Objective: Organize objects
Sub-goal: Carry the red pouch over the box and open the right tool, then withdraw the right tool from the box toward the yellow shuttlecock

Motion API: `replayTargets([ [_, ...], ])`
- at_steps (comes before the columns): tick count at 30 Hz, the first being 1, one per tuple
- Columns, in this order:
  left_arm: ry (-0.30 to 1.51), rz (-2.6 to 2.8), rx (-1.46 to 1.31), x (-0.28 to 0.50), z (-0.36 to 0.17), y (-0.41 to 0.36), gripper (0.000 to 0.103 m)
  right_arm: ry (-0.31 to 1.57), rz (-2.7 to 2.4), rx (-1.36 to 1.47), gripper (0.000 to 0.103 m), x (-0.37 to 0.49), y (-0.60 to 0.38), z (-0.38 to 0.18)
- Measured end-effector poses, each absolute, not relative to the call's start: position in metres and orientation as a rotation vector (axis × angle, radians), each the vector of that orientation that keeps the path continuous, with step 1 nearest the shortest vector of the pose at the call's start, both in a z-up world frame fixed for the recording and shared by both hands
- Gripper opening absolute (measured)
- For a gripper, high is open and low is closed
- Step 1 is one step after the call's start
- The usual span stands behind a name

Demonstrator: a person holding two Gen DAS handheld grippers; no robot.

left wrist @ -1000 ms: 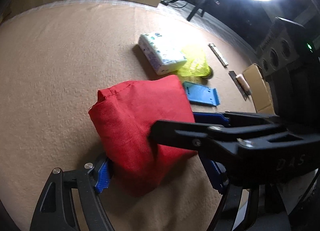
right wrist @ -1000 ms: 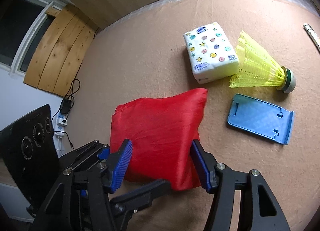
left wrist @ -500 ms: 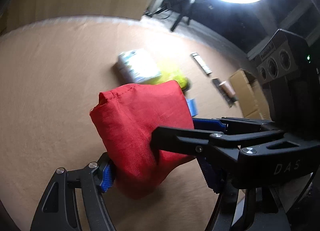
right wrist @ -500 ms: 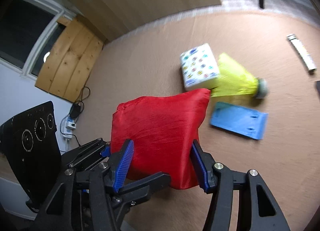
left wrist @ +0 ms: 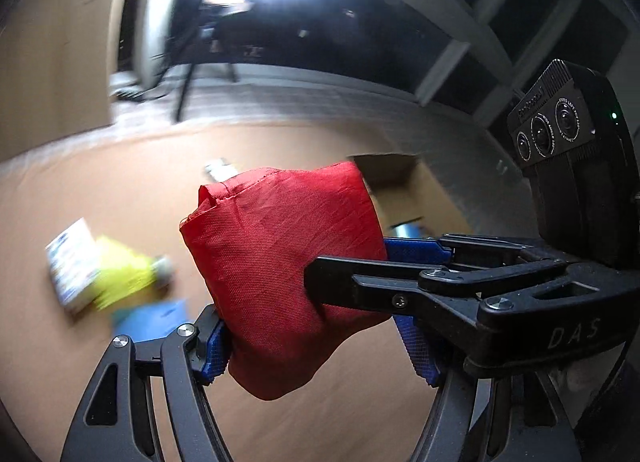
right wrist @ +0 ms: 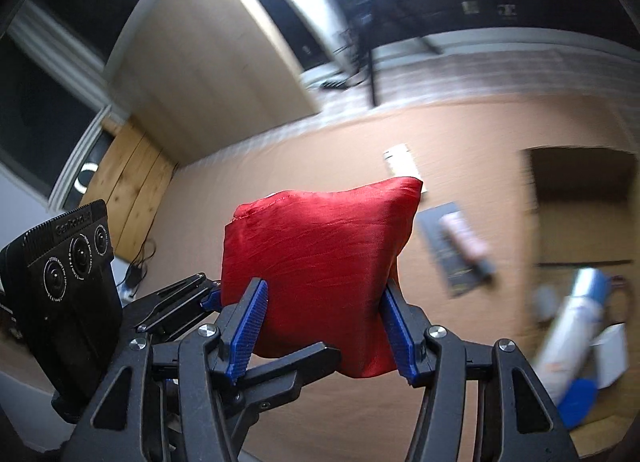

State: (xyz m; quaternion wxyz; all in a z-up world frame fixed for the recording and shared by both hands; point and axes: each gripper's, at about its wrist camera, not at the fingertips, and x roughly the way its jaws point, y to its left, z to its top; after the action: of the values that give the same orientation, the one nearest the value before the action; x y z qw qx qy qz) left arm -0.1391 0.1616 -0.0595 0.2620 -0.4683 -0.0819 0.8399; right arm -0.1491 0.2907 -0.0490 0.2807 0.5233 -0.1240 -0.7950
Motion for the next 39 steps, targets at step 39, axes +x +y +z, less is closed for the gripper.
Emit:
replayTargets([
  [39,-0.093,2.238,-1.322,-0.184,-0.072,0.308,0.084,-0.410,-2.357,1.465,0.064,-0.184,0.432,-0.056],
])
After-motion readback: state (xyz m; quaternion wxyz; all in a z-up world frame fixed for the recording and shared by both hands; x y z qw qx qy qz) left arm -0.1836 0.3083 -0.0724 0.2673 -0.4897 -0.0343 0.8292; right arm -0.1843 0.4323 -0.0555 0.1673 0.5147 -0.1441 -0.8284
